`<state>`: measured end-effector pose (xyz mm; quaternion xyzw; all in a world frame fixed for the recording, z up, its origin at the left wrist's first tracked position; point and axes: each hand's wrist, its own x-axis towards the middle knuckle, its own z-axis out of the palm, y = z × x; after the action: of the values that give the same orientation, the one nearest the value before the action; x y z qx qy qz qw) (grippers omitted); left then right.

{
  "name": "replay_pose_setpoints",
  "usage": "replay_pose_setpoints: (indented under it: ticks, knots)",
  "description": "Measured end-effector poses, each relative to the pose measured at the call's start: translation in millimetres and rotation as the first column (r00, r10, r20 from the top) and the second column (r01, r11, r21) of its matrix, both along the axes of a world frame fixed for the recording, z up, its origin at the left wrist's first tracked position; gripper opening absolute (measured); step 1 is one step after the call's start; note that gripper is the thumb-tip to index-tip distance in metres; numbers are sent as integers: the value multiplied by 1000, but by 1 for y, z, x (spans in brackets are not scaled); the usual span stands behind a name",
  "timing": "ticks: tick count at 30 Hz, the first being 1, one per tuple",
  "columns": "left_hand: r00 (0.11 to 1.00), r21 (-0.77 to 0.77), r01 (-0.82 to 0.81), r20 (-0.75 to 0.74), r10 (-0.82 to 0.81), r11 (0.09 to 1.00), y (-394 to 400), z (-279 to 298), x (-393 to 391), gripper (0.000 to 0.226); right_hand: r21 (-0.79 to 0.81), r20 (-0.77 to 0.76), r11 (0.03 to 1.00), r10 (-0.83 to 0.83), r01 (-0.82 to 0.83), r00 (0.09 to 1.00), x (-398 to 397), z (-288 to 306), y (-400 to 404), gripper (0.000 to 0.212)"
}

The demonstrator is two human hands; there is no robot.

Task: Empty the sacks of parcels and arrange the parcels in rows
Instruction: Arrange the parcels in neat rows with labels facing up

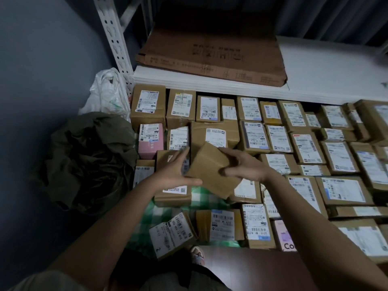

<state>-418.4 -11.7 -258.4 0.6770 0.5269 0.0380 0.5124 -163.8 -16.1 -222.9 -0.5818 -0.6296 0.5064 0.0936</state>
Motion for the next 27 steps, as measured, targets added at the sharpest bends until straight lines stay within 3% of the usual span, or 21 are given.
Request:
replay_pose_setpoints:
  ticks: [3,6,9,13,21,24,27]
  knots:
    - [985,-11,-26,171,27,1000,1,14,10,131,-229,-241,969,-146,90,959,-1,2,4,70]
    - [960,-47,-15,280,27,999,-2,26,6,123,-384,-338,914,-271,131,901,2,-7,2,71]
    - [951,-83,27,308,0,996,-1,34,0,112,-459,-400,871,-377,173,835,4,-9,1,74]
    - [954,-106,-4,298,36,994,0,38,-3,103,-592,-501,802,-446,82,741,2,-5,0,82]
    - [931,-149,-180,294,217,972,4,43,-5,106,-639,-574,764,-399,-87,715,-3,-5,-5,73]
    - [944,-161,-239,193,268,958,4,40,-4,128,-612,-583,790,-427,-28,691,-5,-8,-6,86]
    - [927,-172,-333,118,355,927,3,31,-1,131,-580,-593,808,-509,108,624,-4,-11,-9,97]
